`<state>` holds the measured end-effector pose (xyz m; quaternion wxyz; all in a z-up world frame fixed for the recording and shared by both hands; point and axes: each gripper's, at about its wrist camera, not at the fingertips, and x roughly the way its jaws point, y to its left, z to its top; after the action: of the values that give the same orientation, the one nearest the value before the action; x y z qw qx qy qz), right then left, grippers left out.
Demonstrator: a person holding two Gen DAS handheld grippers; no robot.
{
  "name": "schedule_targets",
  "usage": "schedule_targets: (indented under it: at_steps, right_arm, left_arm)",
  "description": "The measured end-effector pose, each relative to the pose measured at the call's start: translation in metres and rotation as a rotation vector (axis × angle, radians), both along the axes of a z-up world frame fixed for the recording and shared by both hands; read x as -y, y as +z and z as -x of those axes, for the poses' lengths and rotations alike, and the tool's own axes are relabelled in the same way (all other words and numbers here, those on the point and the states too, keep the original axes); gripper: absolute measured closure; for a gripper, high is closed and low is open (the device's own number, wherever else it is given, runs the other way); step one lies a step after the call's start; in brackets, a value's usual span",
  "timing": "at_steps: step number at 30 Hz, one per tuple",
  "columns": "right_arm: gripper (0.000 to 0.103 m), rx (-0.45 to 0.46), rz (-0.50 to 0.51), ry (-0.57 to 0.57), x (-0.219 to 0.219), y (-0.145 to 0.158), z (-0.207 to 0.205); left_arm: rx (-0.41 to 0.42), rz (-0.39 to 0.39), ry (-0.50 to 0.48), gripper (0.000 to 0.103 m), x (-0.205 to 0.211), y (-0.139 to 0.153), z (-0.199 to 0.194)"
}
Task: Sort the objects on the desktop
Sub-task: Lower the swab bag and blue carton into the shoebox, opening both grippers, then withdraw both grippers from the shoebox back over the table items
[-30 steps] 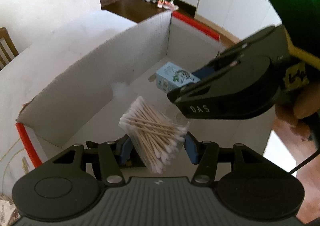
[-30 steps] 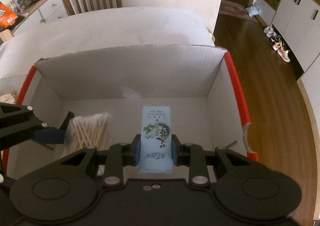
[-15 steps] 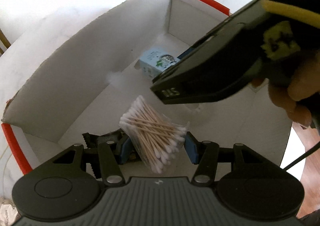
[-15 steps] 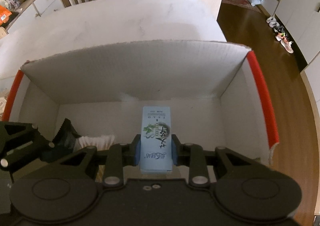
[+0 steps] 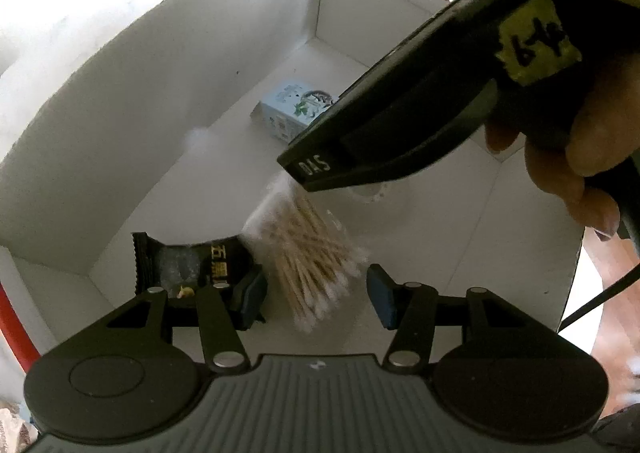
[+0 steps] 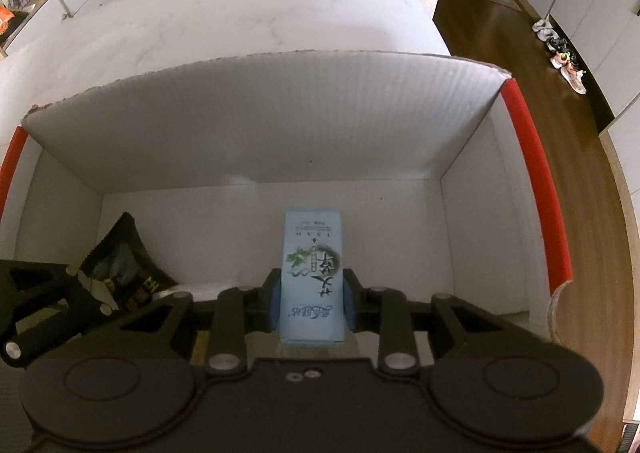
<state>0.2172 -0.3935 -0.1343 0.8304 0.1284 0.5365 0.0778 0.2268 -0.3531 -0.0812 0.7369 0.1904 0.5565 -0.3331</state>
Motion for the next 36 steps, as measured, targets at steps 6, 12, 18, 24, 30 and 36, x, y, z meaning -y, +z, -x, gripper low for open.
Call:
schedule_targets:
  at_steps: [6, 12, 18, 24, 30, 36]
  right_arm:
    - [0.069, 0.01, -0.007, -0.014, 0.008, 0.001, -0.002]
    - [0.065, 0.028, -0.016, -0.022, 0.013, 0.006, 0.005]
    - [0.065, 0.038, -0.023, -0.02, 0.013, 0.011, 0.01]
    - [0.063, 0.055, -0.021, -0.015, 0.018, 0.019, 0.017]
    - [0.062, 0.078, -0.029, -0.011, 0.021, 0.029, 0.032]
    - [0.062, 0.094, -0.044, -0.02, 0.021, 0.04, 0.047]
  left_arm:
    - [0.017, 0.016, 0.009, 0.05, -0.002, 0.005, 0.007]
    - [0.045, 0.046, 0.044, 0.04, -0.009, 0.015, 0.014]
    - [0.063, 0.078, 0.059, 0.04, -0.015, 0.023, 0.027]
    - [0.091, 0.127, 0.068, 0.04, -0.023, 0.039, 0.03]
    - [0.12, 0.176, 0.078, 0.04, -0.057, 0.046, 0.03]
    - [0.157, 0.218, 0.078, 0.04, -0.064, 0.062, 0.036]
